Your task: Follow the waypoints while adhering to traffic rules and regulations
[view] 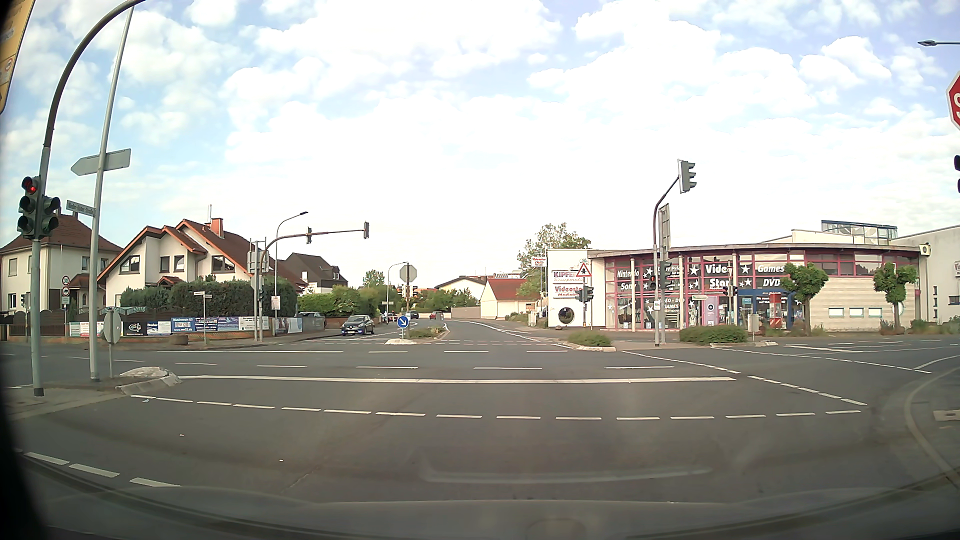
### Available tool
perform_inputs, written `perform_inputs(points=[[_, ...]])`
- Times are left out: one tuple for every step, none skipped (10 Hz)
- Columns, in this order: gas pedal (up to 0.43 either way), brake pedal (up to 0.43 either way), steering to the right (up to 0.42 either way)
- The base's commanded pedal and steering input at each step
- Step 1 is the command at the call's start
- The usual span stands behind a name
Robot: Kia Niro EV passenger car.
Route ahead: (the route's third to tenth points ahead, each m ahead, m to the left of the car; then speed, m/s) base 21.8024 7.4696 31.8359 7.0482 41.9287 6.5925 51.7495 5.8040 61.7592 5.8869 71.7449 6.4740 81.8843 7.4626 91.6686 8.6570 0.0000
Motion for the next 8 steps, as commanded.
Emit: perform_inputs(points=[[0.000, 0.268, 0.000], [0.000, 0.268, 0.000], [0.000, 0.268, 0.000], [0.000, 0.268, 0.000], [0.000, 0.268, 0.000], [0.000, 0.268, 0.000], [0.000, 0.268, 0.000], [0.000, 0.268, 0.000]])
